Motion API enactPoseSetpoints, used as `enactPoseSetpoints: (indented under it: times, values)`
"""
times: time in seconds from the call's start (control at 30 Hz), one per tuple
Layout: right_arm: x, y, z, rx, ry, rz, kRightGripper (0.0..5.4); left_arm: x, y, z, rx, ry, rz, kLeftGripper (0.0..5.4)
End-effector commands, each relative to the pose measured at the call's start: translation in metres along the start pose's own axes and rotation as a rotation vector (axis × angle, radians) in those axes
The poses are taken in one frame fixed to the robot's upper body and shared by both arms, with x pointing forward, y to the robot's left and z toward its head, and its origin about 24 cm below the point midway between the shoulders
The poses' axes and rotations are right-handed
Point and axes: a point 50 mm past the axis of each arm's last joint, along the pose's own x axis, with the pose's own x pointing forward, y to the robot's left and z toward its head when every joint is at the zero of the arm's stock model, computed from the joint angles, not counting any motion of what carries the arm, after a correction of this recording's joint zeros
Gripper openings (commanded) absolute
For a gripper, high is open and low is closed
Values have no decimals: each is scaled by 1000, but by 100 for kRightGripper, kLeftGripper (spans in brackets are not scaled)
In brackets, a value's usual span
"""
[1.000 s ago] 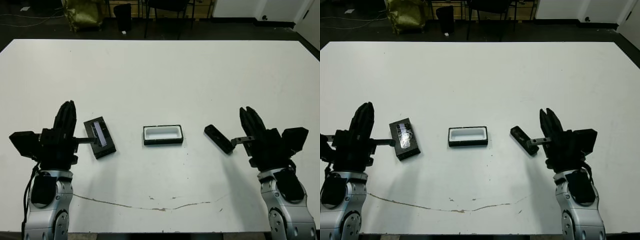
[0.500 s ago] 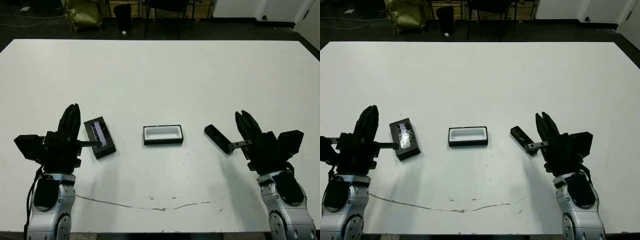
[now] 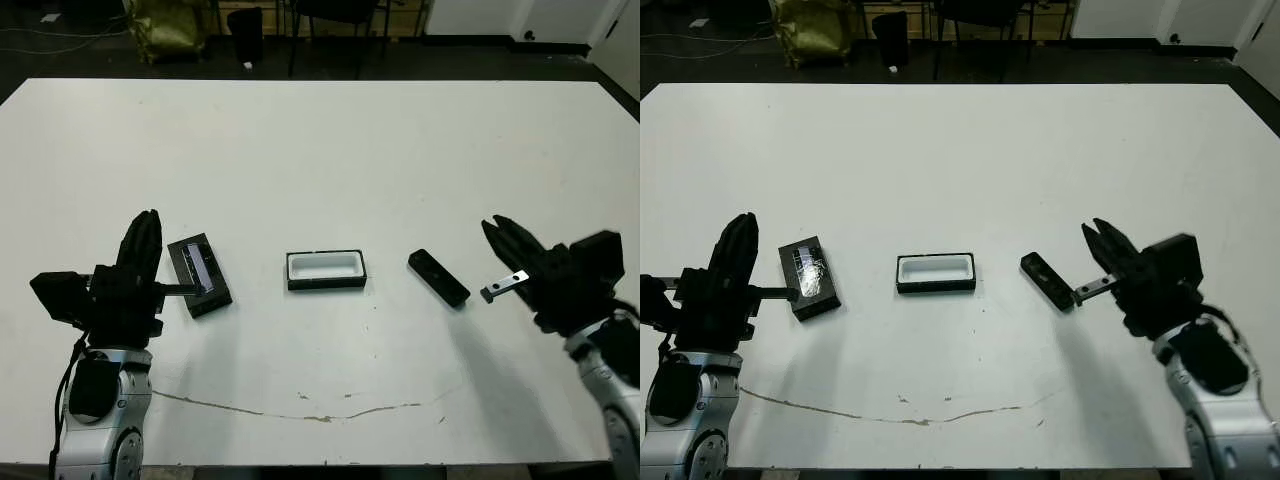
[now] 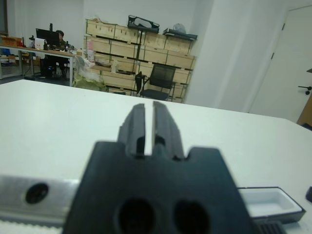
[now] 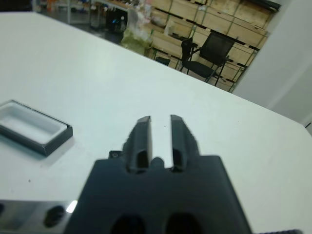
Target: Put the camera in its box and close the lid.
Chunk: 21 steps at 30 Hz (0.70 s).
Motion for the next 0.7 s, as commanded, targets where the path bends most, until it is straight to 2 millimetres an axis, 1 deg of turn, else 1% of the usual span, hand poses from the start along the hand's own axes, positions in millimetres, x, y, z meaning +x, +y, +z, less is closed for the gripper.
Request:
enactPoseSetpoints:
  times: [0.03, 0.13, 0.3, 0.67, 0.7]
  values:
    - [0, -1, 0, -39, 87, 65, 102, -4, 2, -6, 0, 41, 14, 0]
    - [2, -1, -2, -47, 135, 122, 170, -4, 2, -6, -4, 38, 12, 0]
    - [2, -2, -9, -3, 180, 189, 278, -5, 2, -6, -8, 39, 14, 0]
    - [0, -1, -28, 48, 210, 250, 523, -4, 1, -5, 6, 46, 18, 0]
    - [0, 0, -30, 54, 217, 252, 539, -4, 1, -6, 5, 47, 17, 0]
